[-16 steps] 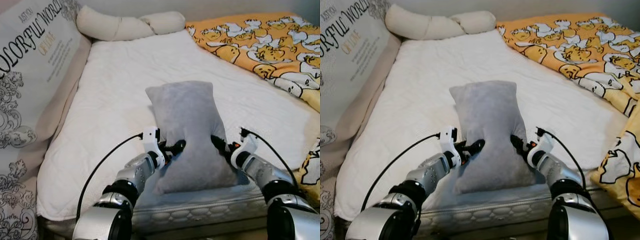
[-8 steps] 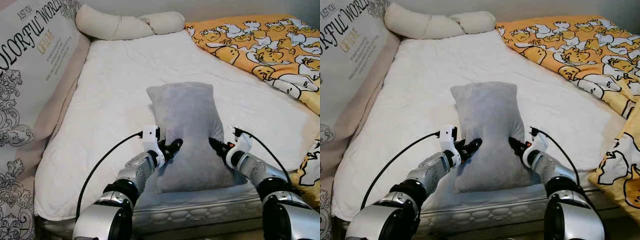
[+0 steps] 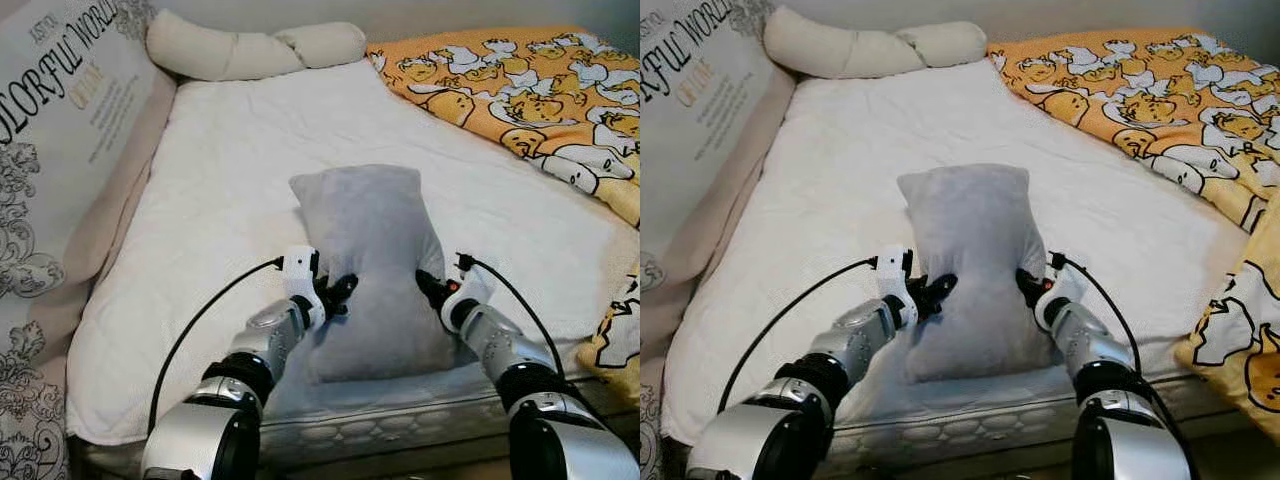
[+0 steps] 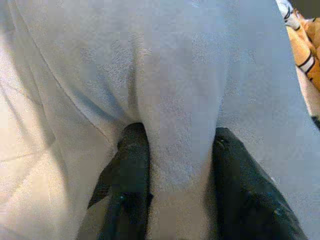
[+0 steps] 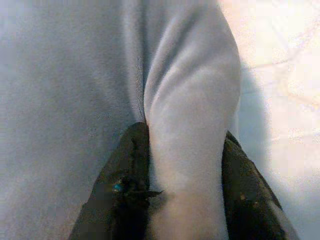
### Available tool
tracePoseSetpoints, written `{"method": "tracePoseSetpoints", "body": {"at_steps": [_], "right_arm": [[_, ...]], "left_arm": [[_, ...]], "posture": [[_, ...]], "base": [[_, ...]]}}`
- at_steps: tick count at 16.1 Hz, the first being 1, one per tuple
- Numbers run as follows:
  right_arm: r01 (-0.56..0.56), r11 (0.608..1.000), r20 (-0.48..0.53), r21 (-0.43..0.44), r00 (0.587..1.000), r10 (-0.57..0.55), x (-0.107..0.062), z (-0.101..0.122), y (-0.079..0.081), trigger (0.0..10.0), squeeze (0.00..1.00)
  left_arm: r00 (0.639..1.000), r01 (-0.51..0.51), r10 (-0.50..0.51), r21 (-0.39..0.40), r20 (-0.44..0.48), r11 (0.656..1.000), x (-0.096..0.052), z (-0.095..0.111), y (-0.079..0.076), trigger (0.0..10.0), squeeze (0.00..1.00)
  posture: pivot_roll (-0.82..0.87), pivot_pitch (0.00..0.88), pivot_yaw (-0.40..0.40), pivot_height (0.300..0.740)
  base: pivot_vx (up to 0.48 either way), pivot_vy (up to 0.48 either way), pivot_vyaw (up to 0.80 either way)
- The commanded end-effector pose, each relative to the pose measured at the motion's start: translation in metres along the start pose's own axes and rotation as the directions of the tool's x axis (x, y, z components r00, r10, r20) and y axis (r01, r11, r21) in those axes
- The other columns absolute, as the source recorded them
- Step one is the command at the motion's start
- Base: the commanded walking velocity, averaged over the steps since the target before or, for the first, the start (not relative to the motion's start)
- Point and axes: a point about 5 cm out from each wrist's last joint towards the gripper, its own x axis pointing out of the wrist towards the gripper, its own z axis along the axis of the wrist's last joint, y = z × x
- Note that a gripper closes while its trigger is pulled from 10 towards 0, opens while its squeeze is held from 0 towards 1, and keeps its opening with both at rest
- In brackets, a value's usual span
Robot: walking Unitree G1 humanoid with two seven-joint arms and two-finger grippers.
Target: Clean up the room
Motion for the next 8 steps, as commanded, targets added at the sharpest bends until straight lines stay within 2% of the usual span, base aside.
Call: {"method": "tracePoseSetpoints", "body": {"at_steps": [1, 3, 5, 7, 8], "right_arm": [[-0.024, 1.0, -0.02, 0.003, 0.999, 0.024, 0.002, -0.007, 0.009, 0.0, 0.0], [-0.049, 0.999, 0.009, -0.015, 0.999, 0.049, 0.003, -0.001, 0.016, 0.0, 0.0], [-0.108, 0.994, 0.106, 0.003, 0.989, 0.107, 0.002, 0.023, 0.036, 0.0, 0.0], [-0.187, 0.982, 0.18, -0.029, 0.965, 0.189, -0.003, 0.043, 0.063, 0.0, 0.0], [-0.205, 0.978, 0.195, -0.036, 0.958, 0.208, -0.005, 0.047, 0.071, 0.0, 0.0]], "left_arm": [[1.0, 0.031, -0.031, 0.045, -0.004, 0.999, 0.0, 0.002, -0.002, 0.0, 0.0], [0.998, 0.046, -0.047, 0.029, 0.03, 0.999, 0.0, 0.009, -0.002, 0.0, 0.0], [0.994, 0.049, -0.059, 0.11, 0.09, 0.993, -0.003, 0.028, -0.002, 0.0, 0.0], [0.975, 0.046, -0.082, 0.173, 0.206, 0.984, -0.013, 0.055, -0.005, 0.0, 0.0], [0.966, 0.032, -0.082, 0.198, 0.246, 0.98, -0.018, 0.062, -0.006, 0.0, 0.0]], "posture": [[-0.05, 0.0, 0.103, 0.74], [-0.05, 0.0, 0.098, 0.74], [-0.05, 0.0, 0.094, 0.74], [-0.05, 0.0, 0.079, 0.74], [-0.04, 0.0, 0.07, 0.74]], "base": [[0.0, 0.0, 0.0], [0.0, 0.0, 0.0], [0.0, 0.0, 0.0], [0.0, 0.0, 0.0], [0.0, 0.0, 0.0]]}}
